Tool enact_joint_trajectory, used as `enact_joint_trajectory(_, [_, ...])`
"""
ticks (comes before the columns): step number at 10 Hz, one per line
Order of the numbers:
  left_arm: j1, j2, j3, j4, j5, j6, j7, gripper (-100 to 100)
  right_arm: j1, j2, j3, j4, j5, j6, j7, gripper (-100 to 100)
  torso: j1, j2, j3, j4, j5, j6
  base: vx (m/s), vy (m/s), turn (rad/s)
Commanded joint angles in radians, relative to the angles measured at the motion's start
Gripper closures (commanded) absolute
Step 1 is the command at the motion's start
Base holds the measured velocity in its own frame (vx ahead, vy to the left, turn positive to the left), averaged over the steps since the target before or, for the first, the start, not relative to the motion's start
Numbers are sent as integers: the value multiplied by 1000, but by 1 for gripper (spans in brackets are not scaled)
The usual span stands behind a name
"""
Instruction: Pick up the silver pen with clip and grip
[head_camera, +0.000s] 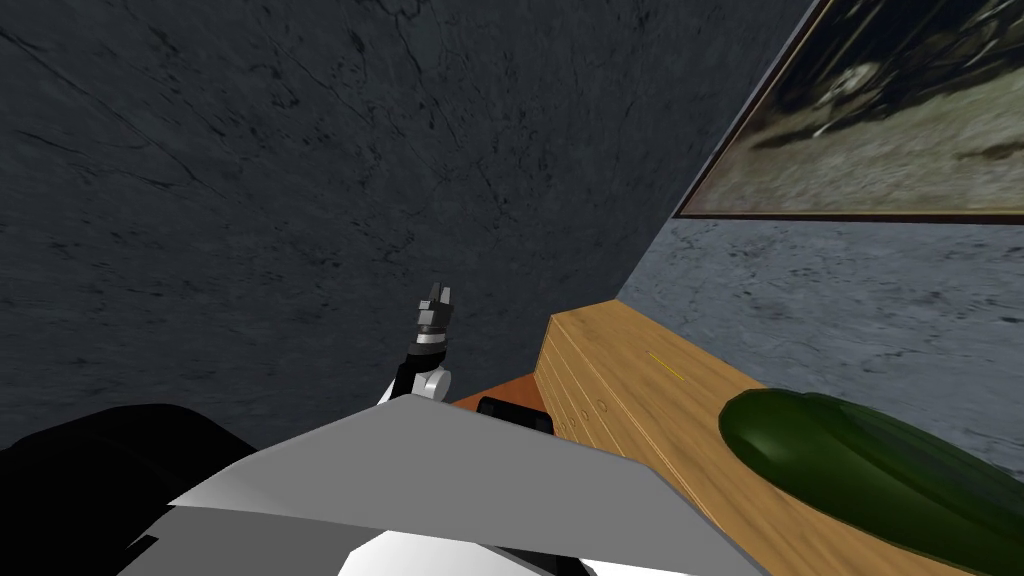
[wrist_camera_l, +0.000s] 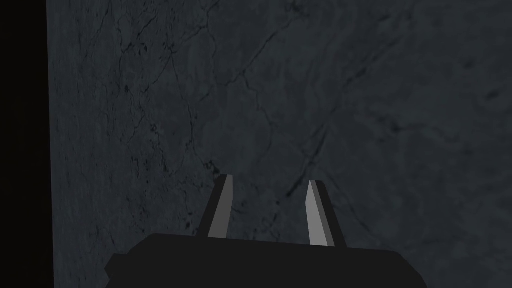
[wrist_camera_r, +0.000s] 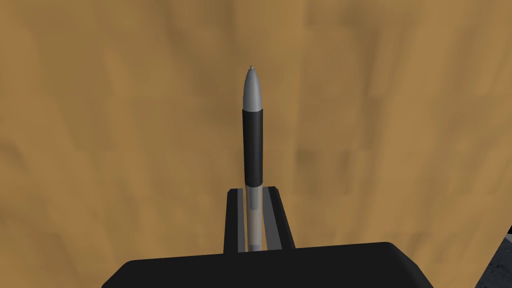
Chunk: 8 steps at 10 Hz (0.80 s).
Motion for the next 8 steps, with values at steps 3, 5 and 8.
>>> enact_joint_trajectory(3, [0, 0, 0, 0, 0, 0, 0, 0, 0, 0, 0, 0, 0, 0, 0, 0, 0, 0, 0, 0, 0, 0, 0, 0, 0])
enact_joint_trajectory(5, [0, 0, 0, 0, 0, 0, 0, 0, 13, -49, -10, -21, -32, -5, 2, 100, 1, 1, 0, 0, 1, 0, -17, 14, -76])
enact_joint_trajectory(8, [0, 0, 0, 0, 0, 0, 0, 0, 27, -79, -15, -38, -58, -4, 8, 0, 2, 2, 1, 1, 1, 1, -15, 13, -40])
